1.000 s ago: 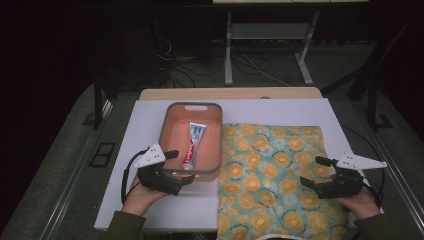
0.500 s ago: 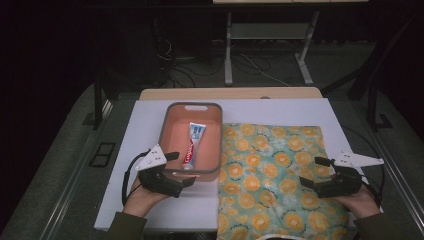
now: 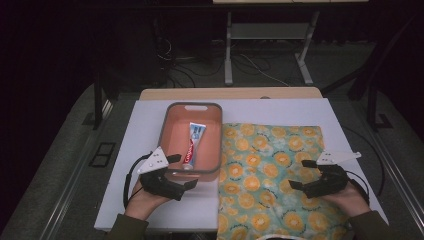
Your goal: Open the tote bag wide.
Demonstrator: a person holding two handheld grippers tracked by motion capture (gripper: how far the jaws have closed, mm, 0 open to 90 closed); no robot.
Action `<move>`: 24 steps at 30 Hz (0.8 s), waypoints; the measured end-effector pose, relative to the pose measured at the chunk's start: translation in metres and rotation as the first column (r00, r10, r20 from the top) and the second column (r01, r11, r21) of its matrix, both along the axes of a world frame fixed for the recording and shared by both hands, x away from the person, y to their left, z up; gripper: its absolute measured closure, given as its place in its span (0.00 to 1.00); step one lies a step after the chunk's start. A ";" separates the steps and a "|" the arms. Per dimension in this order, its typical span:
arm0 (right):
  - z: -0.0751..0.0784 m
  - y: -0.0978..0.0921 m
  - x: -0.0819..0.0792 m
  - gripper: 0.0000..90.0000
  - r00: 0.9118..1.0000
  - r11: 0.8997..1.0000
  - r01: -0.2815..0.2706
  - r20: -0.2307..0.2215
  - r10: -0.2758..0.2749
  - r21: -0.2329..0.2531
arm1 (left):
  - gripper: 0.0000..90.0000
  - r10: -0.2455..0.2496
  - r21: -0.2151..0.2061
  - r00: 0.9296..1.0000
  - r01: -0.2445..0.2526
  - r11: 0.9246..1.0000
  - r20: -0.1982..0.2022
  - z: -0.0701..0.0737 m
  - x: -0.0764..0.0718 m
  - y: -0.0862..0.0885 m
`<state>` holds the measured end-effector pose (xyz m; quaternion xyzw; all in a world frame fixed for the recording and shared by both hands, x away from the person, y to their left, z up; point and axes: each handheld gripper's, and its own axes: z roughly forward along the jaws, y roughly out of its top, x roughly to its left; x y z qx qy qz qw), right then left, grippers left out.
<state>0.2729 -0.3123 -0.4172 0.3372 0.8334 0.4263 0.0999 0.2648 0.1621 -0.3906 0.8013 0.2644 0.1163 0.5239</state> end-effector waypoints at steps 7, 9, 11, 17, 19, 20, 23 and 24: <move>-0.002 0.023 -0.005 0.12 0.996 0.996 -0.087 -0.017 0.087 -0.010 | 0.02 -0.009 0.008 1.000 0.009 1.000 -0.004 -0.002 0.000 -0.003; -0.002 0.030 -0.006 0.16 0.993 0.993 -0.121 -0.017 0.120 -0.013 | 0.02 -0.010 0.004 1.000 0.010 1.000 -0.005 -0.002 0.000 -0.004; -0.003 0.038 -0.007 0.16 0.989 0.989 -0.148 -0.024 0.148 -0.015 | 0.02 -0.010 0.006 1.000 0.010 1.000 -0.005 -0.003 0.000 -0.004; -0.008 0.062 -0.011 0.19 0.972 0.973 -0.229 -0.053 0.227 -0.032 | 0.02 -0.013 0.008 1.000 0.013 1.000 -0.010 -0.004 0.000 -0.005; -0.010 0.068 -0.013 0.21 0.966 0.967 -0.253 -0.064 0.250 -0.040 | 0.02 -0.014 0.008 1.000 0.014 1.000 -0.007 -0.004 0.000 -0.005; -0.012 0.071 -0.014 0.23 0.961 0.962 -0.270 -0.071 0.266 -0.044 | 0.02 -0.015 0.007 1.000 0.015 1.000 -0.007 -0.004 0.000 -0.005; -0.017 0.080 -0.018 0.25 0.950 0.950 -0.306 -0.091 0.300 -0.067 | 0.02 -0.013 0.004 1.000 0.013 1.000 -0.007 -0.004 0.001 -0.005; -0.018 0.083 -0.019 0.25 0.946 0.945 -0.317 -0.095 0.309 -0.076 | 0.02 -0.014 0.004 1.000 0.014 1.000 -0.008 -0.004 0.001 -0.005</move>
